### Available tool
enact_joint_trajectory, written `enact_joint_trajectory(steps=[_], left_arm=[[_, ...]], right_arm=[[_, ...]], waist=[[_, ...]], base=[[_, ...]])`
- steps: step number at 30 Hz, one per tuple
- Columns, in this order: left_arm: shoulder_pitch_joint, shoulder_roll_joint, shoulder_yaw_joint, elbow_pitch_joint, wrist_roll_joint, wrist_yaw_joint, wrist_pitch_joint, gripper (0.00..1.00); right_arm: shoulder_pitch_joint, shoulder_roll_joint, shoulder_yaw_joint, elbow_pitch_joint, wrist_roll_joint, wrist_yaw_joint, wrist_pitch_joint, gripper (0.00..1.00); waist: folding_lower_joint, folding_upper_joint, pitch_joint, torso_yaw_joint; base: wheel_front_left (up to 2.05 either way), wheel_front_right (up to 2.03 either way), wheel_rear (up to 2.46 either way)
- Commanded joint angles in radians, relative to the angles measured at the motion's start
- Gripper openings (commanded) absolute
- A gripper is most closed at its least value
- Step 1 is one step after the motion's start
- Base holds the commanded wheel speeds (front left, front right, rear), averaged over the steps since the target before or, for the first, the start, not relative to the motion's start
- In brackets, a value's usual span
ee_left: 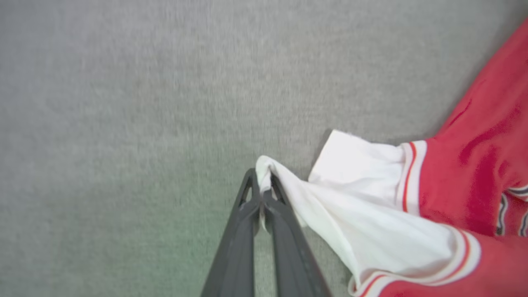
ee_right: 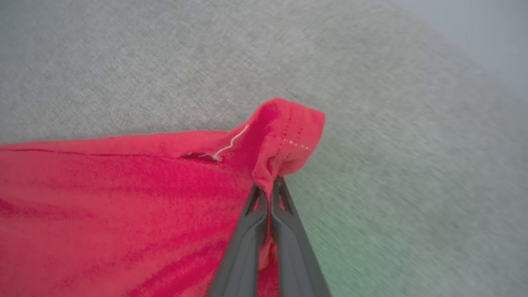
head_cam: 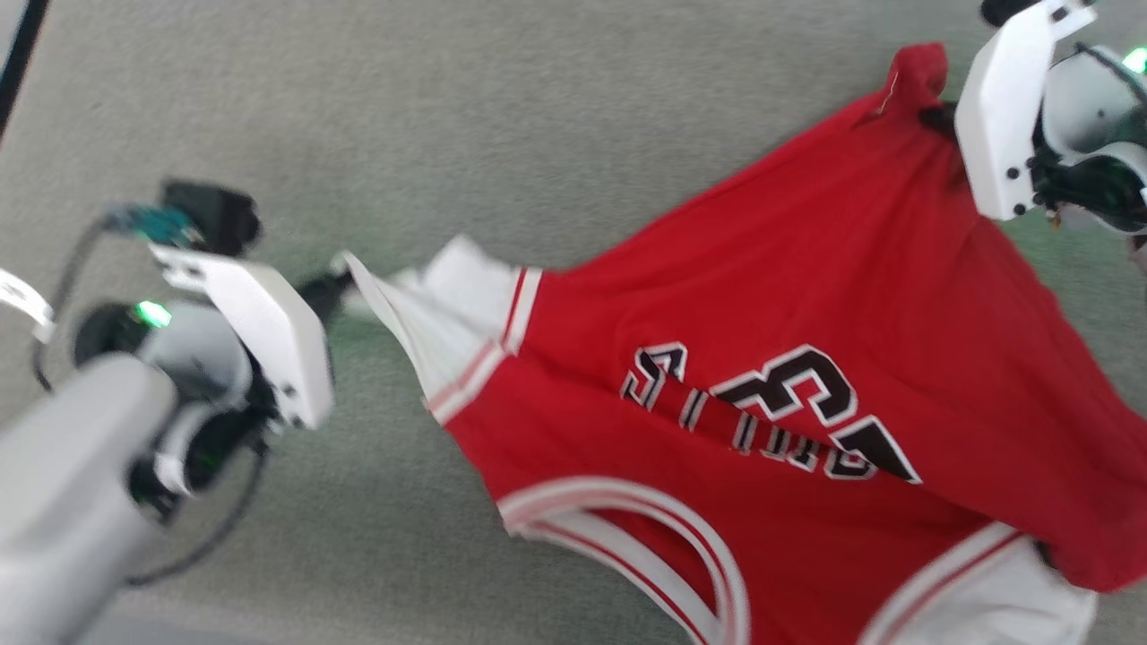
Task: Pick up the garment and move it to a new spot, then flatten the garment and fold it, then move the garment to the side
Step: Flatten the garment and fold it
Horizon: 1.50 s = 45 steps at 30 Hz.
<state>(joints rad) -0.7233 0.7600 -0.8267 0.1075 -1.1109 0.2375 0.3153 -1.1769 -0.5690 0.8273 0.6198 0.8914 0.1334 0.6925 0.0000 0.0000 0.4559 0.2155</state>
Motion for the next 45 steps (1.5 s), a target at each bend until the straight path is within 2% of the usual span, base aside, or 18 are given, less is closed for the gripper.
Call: enact_joint_trajectory(steps=[1, 8, 12, 20, 28, 32, 37, 41, 45], left_arm=[[-0.034, 0.024, 0.013, 0.001, 0.014, 0.009, 0.011, 0.0], [-0.209, 0.107, 0.046, 0.025, 0.059, -0.008, 0.11, 0.0], [-0.31, 0.124, 0.049, 0.058, 0.088, -0.036, 0.163, 0.0], [-0.446, 0.106, 0.036, 0.138, 0.124, -0.094, 0.224, 0.0], [-0.547, 0.051, 0.025, 0.254, 0.131, -0.149, 0.261, 0.0], [-0.602, 0.007, 0.026, 0.332, 0.149, -0.176, 0.225, 0.0], [-0.697, -0.068, 0.036, 0.469, 0.195, -0.205, 0.113, 0.0], [-0.797, -0.123, 0.045, 0.59, 0.24, -0.237, 0.003, 0.0], [-0.921, -0.171, 0.054, 0.698, 0.301, -0.244, -0.151, 0.0]], right_arm=[[-0.002, -0.007, -0.007, -0.02, 0.007, -0.005, -0.02, 0.0], [0.009, -0.081, -0.049, -0.094, 0.01, -0.005, -0.087, 0.0], [0.011, -0.1, -0.092, -0.123, -0.003, -0.005, -0.102, 0.0], [0.029, -0.086, -0.176, -0.169, -0.024, -0.005, -0.086, 0.0], [0.046, -0.037, -0.271, -0.191, -0.077, -0.005, -0.041, 0.0], [0.028, -0.004, -0.309, -0.181, -0.127, -0.005, -0.051, 0.0], [-0.026, 0.05, -0.342, -0.124, -0.213, -0.005, -0.099, 0.0], [-0.108, 0.112, -0.369, -0.033, -0.296, -0.005, -0.197, 0.0], [-0.209, 0.172, -0.398, 0.08, -0.383, -0.005, -0.32, 0.0]], waist=[[0.0, 0.0, -0.028, -0.037], [0.0, 0.0, -0.089, -0.12], [0.0, 0.0, -0.124, -0.165], [0.0, 0.0, -0.196, -0.222], [0.0, 0.0, -0.264, -0.257], [0.0, 0.0, -0.266, -0.264], [0.0, 0.0, -0.233, -0.273], [0.0, 0.0, -0.183, -0.283], [0.0, 0.0, -0.119, -0.288]], base=[[0.0, 0.0, 0.0], [0.0, 0.0, 0.0], [0.0, 0.0, 0.0], [0.0, 0.0, 0.0], [0.0, 0.0, 0.0], [0.0, 0.0, 0.0], [0.0, 0.0, 0.0], [0.0, 0.0, 0.0], [0.0, 0.0, 0.0]])
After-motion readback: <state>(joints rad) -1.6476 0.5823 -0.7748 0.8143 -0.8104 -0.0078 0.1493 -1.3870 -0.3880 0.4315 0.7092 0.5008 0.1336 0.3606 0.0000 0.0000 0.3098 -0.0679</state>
